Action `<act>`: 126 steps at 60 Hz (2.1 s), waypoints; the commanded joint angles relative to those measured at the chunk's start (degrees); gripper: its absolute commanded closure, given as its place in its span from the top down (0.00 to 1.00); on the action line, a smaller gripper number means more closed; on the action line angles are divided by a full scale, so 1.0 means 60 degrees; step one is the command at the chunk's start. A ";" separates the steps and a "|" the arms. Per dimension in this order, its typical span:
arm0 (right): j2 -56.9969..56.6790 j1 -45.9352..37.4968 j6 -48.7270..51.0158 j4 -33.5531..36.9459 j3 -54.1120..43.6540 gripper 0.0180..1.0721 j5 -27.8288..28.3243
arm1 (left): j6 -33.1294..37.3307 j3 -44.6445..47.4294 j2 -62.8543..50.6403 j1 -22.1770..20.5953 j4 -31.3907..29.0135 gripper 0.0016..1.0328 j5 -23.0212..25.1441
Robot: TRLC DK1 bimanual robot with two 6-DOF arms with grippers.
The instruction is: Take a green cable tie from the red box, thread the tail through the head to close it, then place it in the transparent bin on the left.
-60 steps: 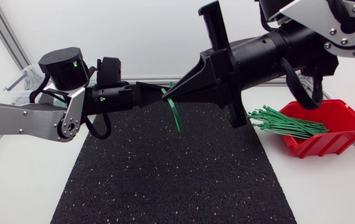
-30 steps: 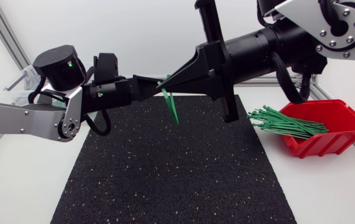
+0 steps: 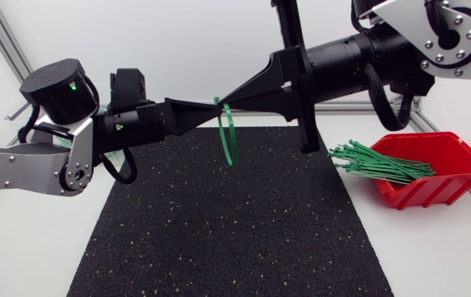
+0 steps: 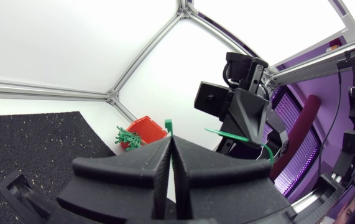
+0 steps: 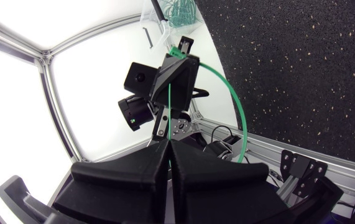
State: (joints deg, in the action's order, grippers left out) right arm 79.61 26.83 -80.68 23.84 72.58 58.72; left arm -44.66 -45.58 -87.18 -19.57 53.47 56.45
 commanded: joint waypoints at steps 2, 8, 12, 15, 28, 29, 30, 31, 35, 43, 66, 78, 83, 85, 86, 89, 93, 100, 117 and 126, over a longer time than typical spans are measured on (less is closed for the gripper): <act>-0.0232 -0.0033 -0.0425 -0.0179 -0.0216 0.05 0.0057 | -0.0451 0.0214 0.0672 -0.0004 0.0185 0.03 -0.0062; -0.0305 -0.0004 -0.0630 -0.0340 -0.0143 0.05 0.0057 | -0.0583 0.0141 0.0804 -0.0092 0.0185 0.03 -0.0062; -0.0393 0.0026 -0.0747 -0.0369 -0.0011 0.05 0.0057 | -0.0642 0.0082 0.0818 -0.0151 0.0185 0.03 -0.0077; -0.0496 0.0055 -0.0820 -0.0442 0.0033 0.05 0.0057 | -0.0642 0.0082 0.0833 -0.0180 0.0185 0.03 -0.0106; -0.0774 0.0143 -0.1128 -0.0574 0.0004 0.05 0.0057 | -0.0744 0.0024 0.0848 -0.0268 0.0185 0.03 -0.0208; -0.0803 0.0172 -0.1128 -0.0574 0.0004 0.05 0.0057 | -0.0744 0.0009 0.0848 -0.0297 0.0185 0.03 -0.0223; -0.0818 0.0201 -0.1142 -0.0574 0.0004 0.05 0.0057 | -0.0759 -0.0005 0.0862 -0.0327 0.0185 0.03 -0.0223; -0.0862 0.0231 -0.1142 -0.0574 0.0004 0.05 0.0057 | -0.0759 -0.0020 0.0877 -0.0356 0.0185 0.03 -0.0238; -0.0876 0.0362 -0.1186 -0.0574 0.0062 0.05 0.0057 | -0.0862 -0.0108 0.0892 -0.0415 0.0185 0.03 -0.0267; -0.0759 0.0406 -0.1245 -0.0589 0.0092 0.05 0.0043 | -0.0862 -0.0181 0.0906 -0.0473 0.0185 0.03 -0.0311; -0.0378 0.0377 -0.1318 -0.0852 0.0106 0.05 -0.0045 | -0.0891 -0.0313 0.0921 -0.0385 0.0185 0.03 -0.0340; -0.0525 0.0362 -0.1318 -0.0896 0.0062 0.05 -0.0206 | -0.0891 -0.0240 0.1141 -0.0385 0.0185 0.03 -0.0340; -0.0730 0.0362 -0.1333 -0.0940 0.0018 0.05 -0.0294 | -0.0891 -0.0123 0.1434 -0.0429 0.0185 0.03 -0.0340; -0.0803 0.0362 -0.1333 -0.0955 -0.0011 0.05 -0.0324 | -0.0876 -0.0079 0.1507 -0.0444 0.0185 0.03 -0.0340; -0.0847 0.0362 -0.1333 -0.0955 -0.0026 0.05 -0.0324 | -0.0876 -0.0064 0.1551 -0.0444 0.0185 0.03 -0.0340; -0.1008 0.0348 -0.1333 -0.0984 -0.0070 0.05 -0.0324 | -0.0876 -0.0049 0.1609 -0.0444 0.0185 0.03 -0.0340; -0.1169 0.0348 -0.1347 -0.0999 -0.0084 0.05 -0.0338 | -0.0876 -0.0049 0.1624 -0.0444 0.0185 0.03 -0.0340; -0.1374 0.0348 -0.1347 -0.1014 -0.0040 0.05 -0.0338 | -0.0876 0.0009 0.1580 -0.0459 0.0185 0.03 -0.0340; -0.1096 0.0406 -0.1362 -0.1116 -0.0143 0.05 -0.0367 | -0.0788 -0.0049 0.1375 -0.0576 0.0185 0.03 -0.0340; -0.0950 0.0465 -0.1362 -0.1189 -0.0158 0.05 -0.0367 | -0.0759 -0.0035 0.1390 -0.0605 0.0185 0.03 -0.0355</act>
State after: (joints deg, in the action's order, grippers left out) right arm 72.66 28.97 -87.05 17.72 72.53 56.75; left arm -48.25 -46.11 -78.30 -22.70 53.84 54.70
